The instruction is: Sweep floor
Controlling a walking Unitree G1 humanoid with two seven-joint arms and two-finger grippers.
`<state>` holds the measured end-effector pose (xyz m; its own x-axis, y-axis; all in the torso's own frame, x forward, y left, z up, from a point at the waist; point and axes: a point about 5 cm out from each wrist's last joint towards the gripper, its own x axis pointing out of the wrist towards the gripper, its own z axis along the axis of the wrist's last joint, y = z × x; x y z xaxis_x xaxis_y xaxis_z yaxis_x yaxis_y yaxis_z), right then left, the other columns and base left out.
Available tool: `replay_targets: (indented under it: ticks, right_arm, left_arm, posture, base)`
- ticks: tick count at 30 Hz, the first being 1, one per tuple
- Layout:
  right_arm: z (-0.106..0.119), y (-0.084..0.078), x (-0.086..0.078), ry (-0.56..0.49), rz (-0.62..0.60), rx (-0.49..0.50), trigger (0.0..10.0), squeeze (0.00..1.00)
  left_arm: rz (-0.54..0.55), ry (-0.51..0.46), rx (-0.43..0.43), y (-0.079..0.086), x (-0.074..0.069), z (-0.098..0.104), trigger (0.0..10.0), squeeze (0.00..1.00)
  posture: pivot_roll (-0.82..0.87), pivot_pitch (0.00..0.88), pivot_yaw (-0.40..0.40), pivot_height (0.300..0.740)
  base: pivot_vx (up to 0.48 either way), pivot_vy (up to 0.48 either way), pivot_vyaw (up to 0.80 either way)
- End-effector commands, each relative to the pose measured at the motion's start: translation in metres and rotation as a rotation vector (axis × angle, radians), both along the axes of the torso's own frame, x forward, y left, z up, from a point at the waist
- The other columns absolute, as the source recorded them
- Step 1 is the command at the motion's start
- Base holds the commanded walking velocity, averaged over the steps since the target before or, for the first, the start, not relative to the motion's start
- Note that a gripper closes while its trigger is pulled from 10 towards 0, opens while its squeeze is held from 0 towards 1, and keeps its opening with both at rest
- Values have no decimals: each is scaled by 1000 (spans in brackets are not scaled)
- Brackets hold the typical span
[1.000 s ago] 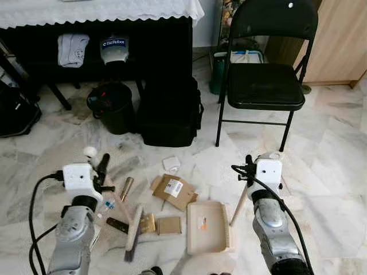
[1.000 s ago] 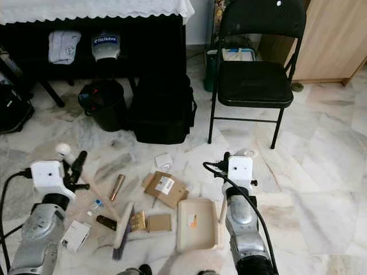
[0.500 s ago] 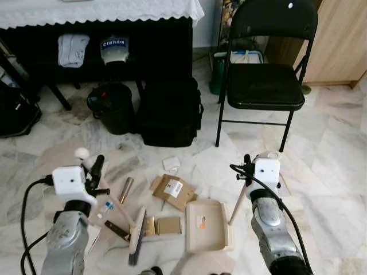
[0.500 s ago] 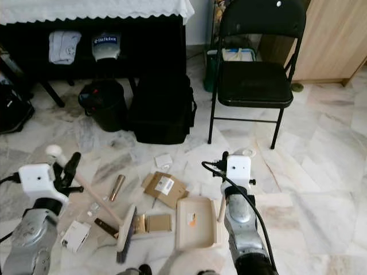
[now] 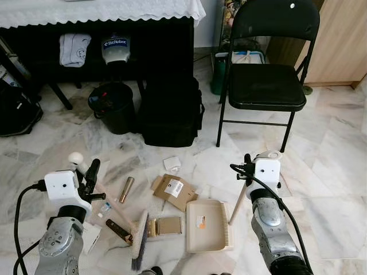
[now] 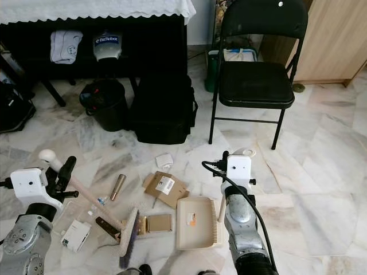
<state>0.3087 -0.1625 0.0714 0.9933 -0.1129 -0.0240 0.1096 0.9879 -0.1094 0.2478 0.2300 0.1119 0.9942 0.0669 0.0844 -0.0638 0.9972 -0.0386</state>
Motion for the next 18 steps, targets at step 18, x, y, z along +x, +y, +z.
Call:
replay_targets:
  ticks: [18]
  right_arm:
    - [-2, 3, -2, -8, 5, 1, 10000, 0]
  left_arm:
    - [-177, 202, 28, -12, -6, -24, 10000, 0]
  posture:
    - [51, 168, 56, 740]
  base:
    - [0, 0, 0]
